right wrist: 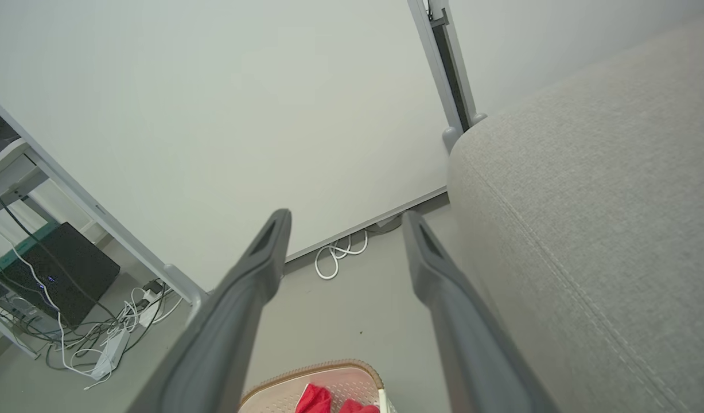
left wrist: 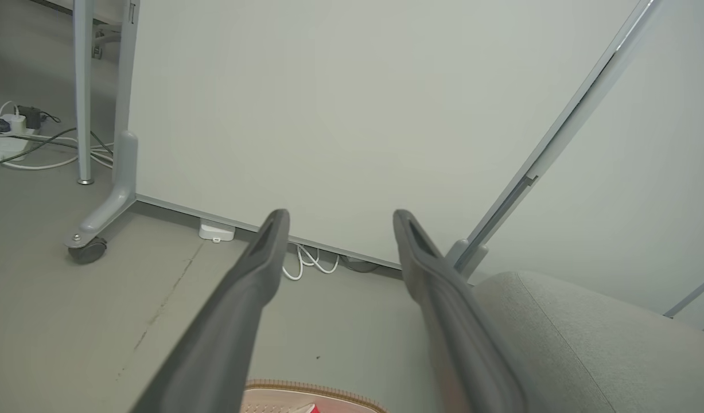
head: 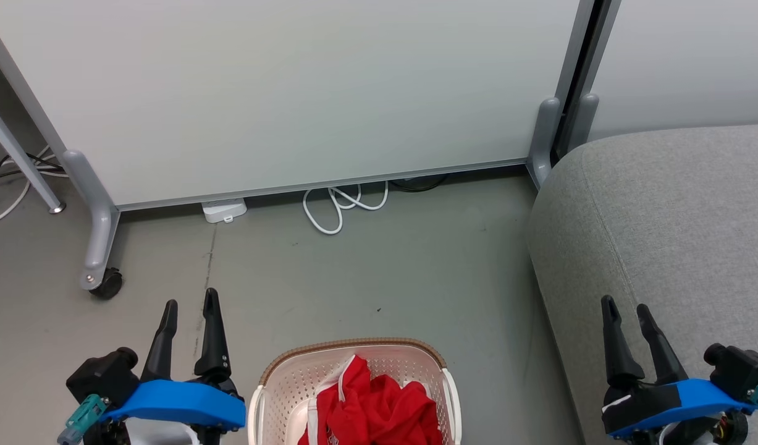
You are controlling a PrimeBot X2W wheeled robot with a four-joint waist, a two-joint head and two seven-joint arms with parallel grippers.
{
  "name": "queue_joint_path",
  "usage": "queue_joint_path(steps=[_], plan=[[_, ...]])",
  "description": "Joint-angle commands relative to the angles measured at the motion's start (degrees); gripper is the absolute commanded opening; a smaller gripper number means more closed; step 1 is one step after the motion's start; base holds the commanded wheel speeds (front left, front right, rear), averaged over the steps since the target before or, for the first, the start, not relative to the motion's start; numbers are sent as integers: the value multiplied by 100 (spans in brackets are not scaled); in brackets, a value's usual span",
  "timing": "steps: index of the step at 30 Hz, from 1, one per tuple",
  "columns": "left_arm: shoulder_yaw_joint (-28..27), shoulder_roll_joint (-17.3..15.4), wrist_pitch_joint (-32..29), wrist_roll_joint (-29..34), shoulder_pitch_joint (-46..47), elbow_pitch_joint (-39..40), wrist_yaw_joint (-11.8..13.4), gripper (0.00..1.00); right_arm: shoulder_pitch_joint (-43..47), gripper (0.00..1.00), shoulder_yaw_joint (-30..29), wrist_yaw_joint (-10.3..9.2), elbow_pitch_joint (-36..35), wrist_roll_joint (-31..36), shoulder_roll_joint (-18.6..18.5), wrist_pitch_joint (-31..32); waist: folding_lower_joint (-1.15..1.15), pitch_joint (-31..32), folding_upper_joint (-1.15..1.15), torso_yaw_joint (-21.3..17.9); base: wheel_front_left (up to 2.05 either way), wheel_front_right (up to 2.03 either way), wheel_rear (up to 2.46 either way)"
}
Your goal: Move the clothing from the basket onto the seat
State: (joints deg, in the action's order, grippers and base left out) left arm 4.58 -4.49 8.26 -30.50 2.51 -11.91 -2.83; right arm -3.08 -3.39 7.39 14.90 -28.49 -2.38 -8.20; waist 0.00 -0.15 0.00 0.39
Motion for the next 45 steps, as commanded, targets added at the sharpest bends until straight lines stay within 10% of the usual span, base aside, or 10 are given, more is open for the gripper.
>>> queue_joint_path(steps=[1, 45], plan=[[19, -42, 61, 165, 54, 42, 20, 100, -116, 100, 4, 9, -75, 184, -46, -61, 0, 0, 0, 1, 0, 0, 0], [97, 133, 599, 1745, 24, -364, -117, 100, -77, 100, 99, 15, 0, 2234, -63, -586, 0, 2, 0, 33, 0, 0, 0]])
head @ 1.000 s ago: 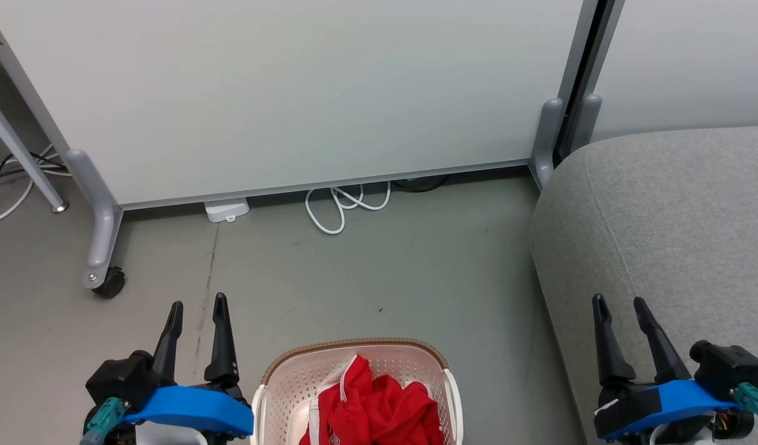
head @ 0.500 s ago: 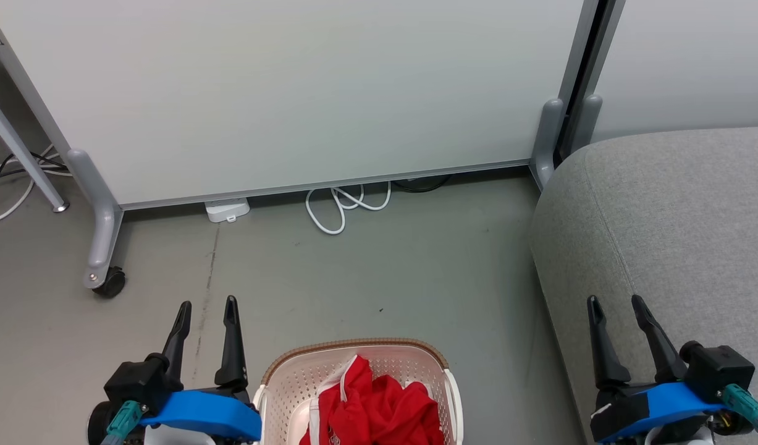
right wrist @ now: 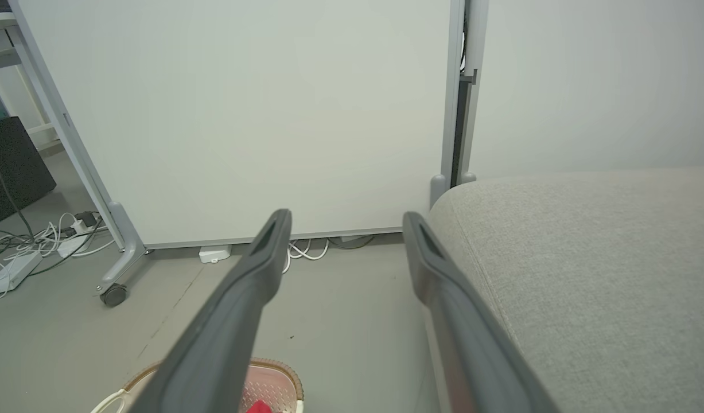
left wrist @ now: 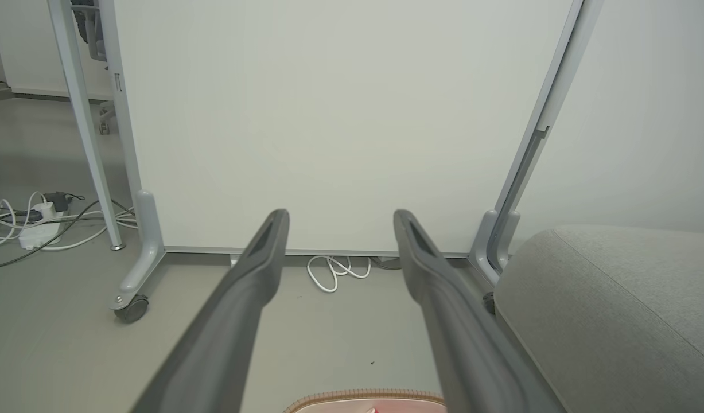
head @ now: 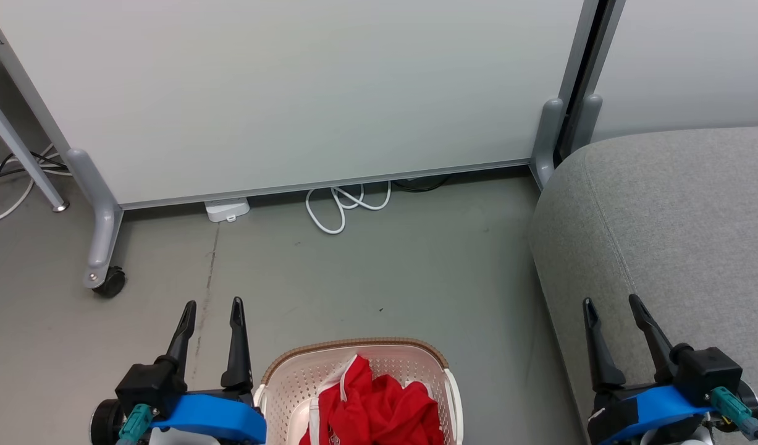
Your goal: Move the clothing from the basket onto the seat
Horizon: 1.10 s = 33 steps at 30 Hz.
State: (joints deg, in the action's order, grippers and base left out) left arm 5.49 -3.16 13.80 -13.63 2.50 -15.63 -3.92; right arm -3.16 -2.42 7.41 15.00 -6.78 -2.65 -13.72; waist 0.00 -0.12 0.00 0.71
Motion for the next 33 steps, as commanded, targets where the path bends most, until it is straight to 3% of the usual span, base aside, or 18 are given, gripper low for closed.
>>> queue_joint_path(steps=[1, 11, 33], plan=[[10, 3, 58, 89, 24, 6, -8, 100, -67, 100, 3, 13, -9, 98, -35, -51, 0, -2, 0, 1, 0, 0, 0], [41, 14, 152, 451, 26, -1, -11, 100, -79, 100, 39, 14, -24, 488, -39, -156, 0, -47, 0, 2, 0, 0, 0], [11, 27, 147, 357, 24, -79, -13, 100, -144, 100, 124, 14, -37, 427, -37, -158, 0, -148, 0, -83, 0, 0, 0]])
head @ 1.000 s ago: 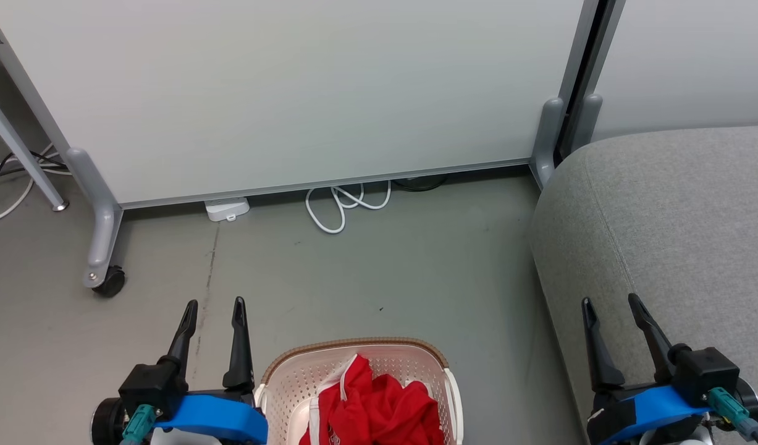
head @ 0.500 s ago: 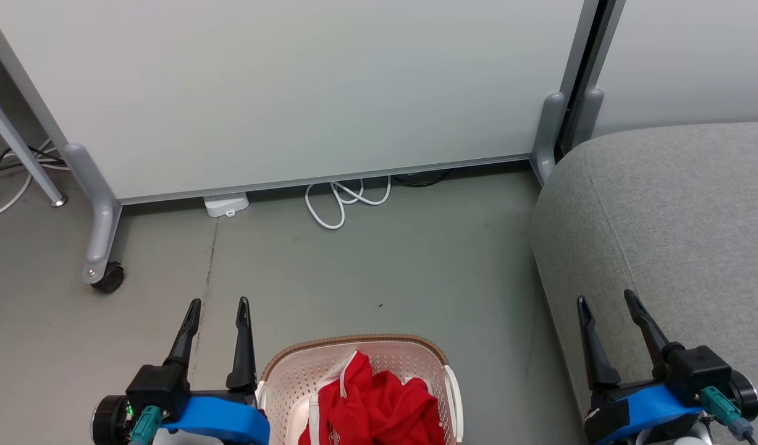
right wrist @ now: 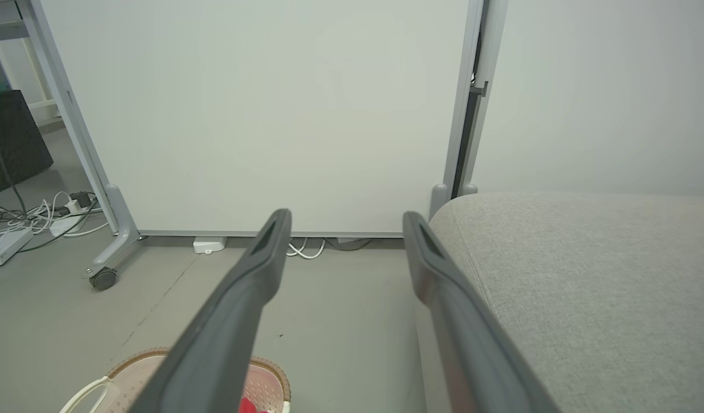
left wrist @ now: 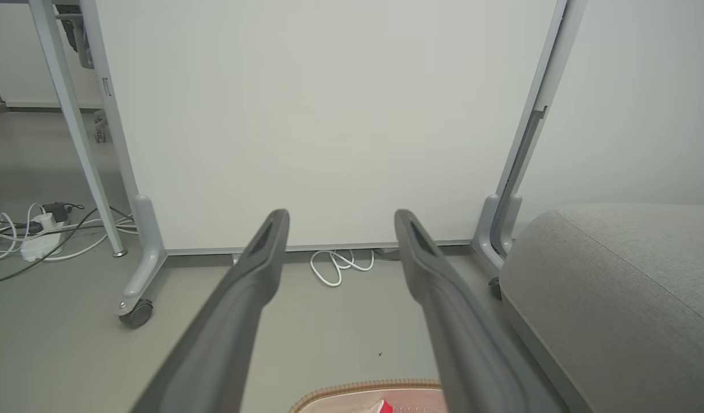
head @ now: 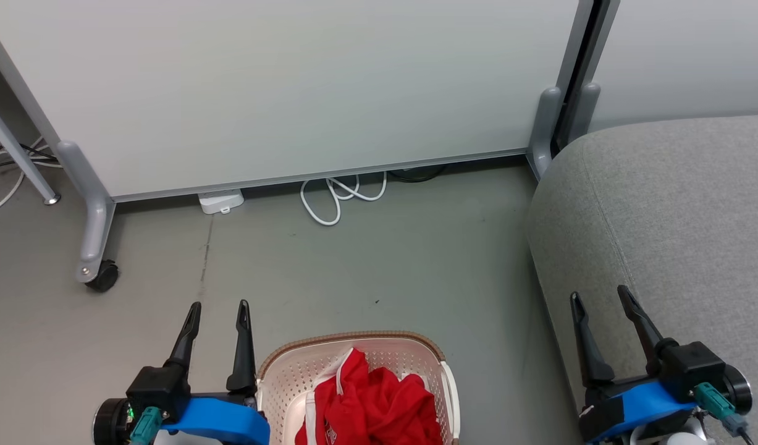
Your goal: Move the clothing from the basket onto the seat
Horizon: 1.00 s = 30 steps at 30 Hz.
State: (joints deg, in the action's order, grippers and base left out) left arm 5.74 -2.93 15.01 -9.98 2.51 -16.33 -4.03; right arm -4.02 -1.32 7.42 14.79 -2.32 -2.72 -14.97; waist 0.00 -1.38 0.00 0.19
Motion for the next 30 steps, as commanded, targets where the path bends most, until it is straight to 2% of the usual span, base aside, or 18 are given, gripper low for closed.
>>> queue_joint_path(steps=[1, 9, 20, 30], plan=[[-21, 4, 27, -16, 11, -23, -2, 100, -70, 100, 53, 13, -20, -24, -30, -33, 0, -52, 0, -72, 0, 0, 0], [-65, 4, 22, -162, 184, -474, -13, 100, -279, 100, 383, 10, -171, -50, -28, -32, 0, -508, 0, -595, 0, 0, 0], [-91, -111, 21, -91, 781, -1855, -96, 100, -659, 100, 745, 8, -444, -133, -24, -31, 0, -1535, 0, -1442, 0, 0, 0], [-12, -330, -135, -73, 1598, -3183, -169, 100, -930, 100, 867, 8, -677, -284, -20, -32, 0, -2439, 0, -1791, 0, 0, 0]])
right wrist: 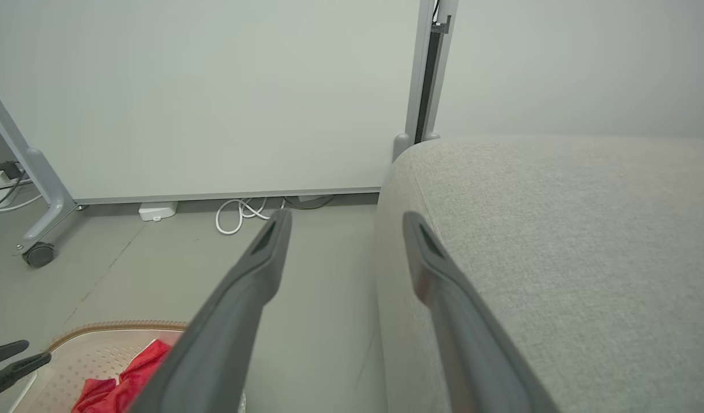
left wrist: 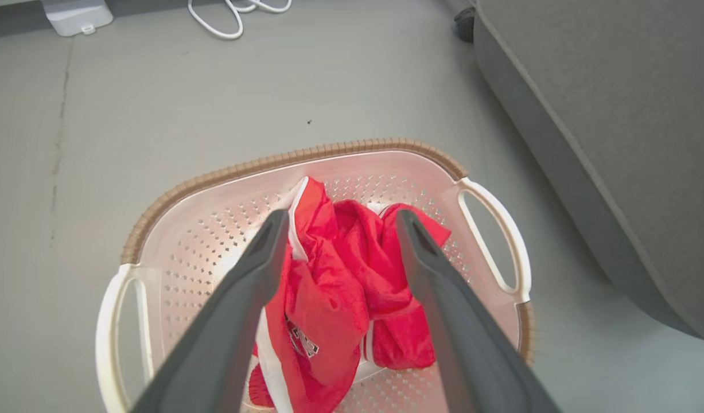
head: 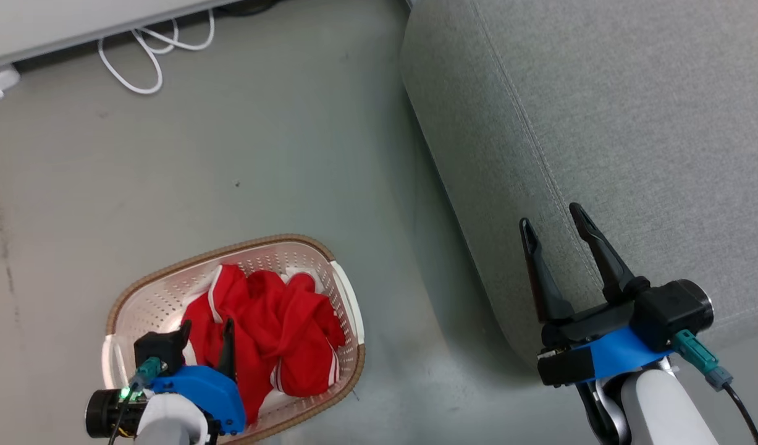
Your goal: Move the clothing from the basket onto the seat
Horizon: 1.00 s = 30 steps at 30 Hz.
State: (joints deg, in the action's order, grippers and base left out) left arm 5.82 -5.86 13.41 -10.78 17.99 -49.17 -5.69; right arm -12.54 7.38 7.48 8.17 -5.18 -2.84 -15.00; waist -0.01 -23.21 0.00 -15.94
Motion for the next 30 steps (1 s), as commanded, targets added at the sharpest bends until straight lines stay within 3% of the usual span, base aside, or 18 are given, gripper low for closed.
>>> queue_joint_path(steps=[1, 12, 30], plan=[[-5, -71, -39, 5, 137, -51, -18, 100, -107, 100, 19, 3, -45, -11, -8, -28, 1, -351, 0, -202, 0, 0, 0], [196, -321, -339, 61, 981, -1036, -44, 100, -421, 100, 189, 3, -262, -244, -9, -28, 1, -1262, 0, -351, 0, 0, 0], [395, -615, -678, 179, 1795, -1842, 317, 100, -718, 100, 347, 3, -381, -560, -9, -28, 1, -2030, 0, -500, 0, 0, 0]])
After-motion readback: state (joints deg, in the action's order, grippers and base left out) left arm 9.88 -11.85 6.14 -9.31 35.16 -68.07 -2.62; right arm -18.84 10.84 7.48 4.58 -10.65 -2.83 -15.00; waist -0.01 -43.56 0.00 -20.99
